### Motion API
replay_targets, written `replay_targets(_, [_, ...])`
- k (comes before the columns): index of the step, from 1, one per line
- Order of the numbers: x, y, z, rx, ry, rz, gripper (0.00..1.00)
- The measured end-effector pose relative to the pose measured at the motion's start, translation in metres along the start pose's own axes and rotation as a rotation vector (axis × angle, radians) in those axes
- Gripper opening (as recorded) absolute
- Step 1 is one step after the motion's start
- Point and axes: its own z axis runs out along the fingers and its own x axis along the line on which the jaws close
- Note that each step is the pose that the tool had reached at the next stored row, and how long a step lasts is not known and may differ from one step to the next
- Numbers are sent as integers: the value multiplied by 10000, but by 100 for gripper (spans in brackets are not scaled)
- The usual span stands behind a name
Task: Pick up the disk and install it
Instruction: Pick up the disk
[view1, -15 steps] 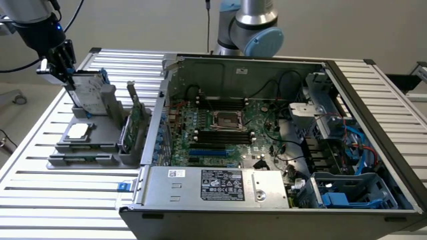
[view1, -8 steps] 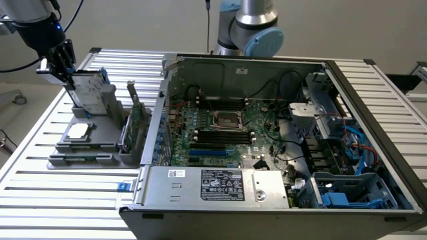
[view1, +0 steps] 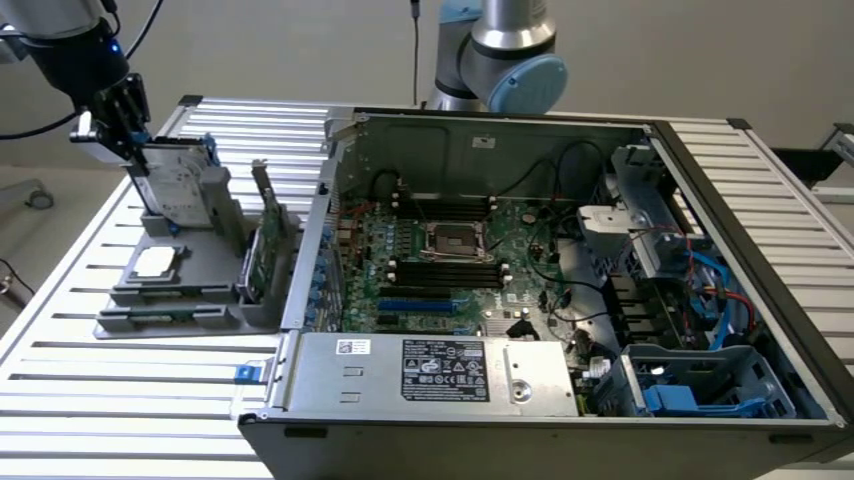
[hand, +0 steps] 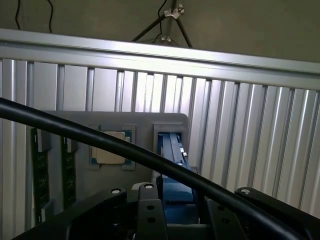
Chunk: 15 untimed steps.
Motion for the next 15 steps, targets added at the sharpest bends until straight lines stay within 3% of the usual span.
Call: replay_targets(15, [1, -1, 22, -4, -1, 0, 33])
